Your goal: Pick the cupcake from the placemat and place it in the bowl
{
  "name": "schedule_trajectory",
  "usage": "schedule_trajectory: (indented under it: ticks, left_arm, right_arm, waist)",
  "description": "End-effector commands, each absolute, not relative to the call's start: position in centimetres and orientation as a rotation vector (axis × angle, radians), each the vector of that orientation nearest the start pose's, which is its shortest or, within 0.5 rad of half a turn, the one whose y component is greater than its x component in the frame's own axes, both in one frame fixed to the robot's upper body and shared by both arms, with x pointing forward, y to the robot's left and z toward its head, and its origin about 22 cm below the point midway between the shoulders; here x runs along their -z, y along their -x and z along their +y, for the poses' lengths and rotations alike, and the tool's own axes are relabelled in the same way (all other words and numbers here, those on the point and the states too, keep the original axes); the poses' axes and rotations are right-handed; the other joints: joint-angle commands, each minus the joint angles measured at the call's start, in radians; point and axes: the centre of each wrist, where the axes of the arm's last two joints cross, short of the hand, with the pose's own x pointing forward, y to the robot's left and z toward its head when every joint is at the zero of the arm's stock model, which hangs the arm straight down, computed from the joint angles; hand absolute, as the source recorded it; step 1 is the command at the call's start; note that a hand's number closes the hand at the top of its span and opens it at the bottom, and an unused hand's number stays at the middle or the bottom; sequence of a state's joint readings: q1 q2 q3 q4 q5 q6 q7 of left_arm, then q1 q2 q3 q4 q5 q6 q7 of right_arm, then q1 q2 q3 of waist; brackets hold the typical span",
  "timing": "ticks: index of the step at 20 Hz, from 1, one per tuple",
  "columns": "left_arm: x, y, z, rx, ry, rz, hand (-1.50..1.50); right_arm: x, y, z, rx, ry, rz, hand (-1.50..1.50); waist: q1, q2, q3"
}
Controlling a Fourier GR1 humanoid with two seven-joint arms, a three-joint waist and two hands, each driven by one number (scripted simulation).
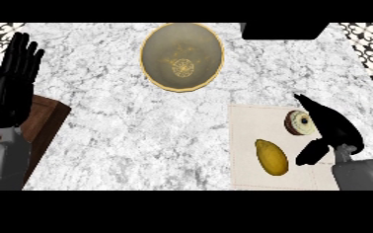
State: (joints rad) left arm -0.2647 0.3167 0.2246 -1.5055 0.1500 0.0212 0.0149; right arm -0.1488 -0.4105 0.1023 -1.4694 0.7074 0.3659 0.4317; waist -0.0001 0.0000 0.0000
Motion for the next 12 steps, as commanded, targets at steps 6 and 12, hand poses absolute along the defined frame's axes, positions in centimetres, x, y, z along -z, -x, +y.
schedule_trajectory:
  ticks: [6, 12]
  left_arm:
    - [-7.0, -27.9, 33.5, -0.015, -0.258, -1.8, 0.0]
    - [-8.6, -29.5, 31.7, -0.033, -0.239, -1.785, 0.0]
  right_arm:
    - [-1.7, -27.6, -31.5, -1.014, 0.836, -0.984, 1.5]
    - [-1.3, -26.9, -28.7, -1.037, 0.847, -1.02, 1.5]
  waist:
    - [0.003, 0.0, 0.0]
    - [-0.001, 0.0, 0.0]
